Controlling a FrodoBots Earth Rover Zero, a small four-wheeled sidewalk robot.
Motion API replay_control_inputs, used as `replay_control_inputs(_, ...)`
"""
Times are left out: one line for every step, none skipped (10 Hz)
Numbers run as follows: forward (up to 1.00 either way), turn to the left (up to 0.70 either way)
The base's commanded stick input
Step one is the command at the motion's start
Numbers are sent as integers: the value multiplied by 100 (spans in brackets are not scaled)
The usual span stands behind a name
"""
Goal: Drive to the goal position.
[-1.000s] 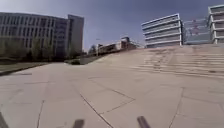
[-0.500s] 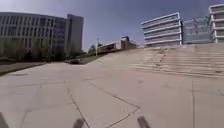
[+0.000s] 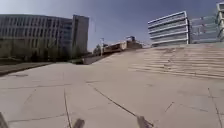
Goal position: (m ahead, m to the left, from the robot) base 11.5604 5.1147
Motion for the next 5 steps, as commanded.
replay_control_inputs(70, 0)
replay_control_inputs(70, 0)
replay_control_inputs(70, 0)
replay_control_inputs(70, 0)
replay_control_inputs(70, 0)
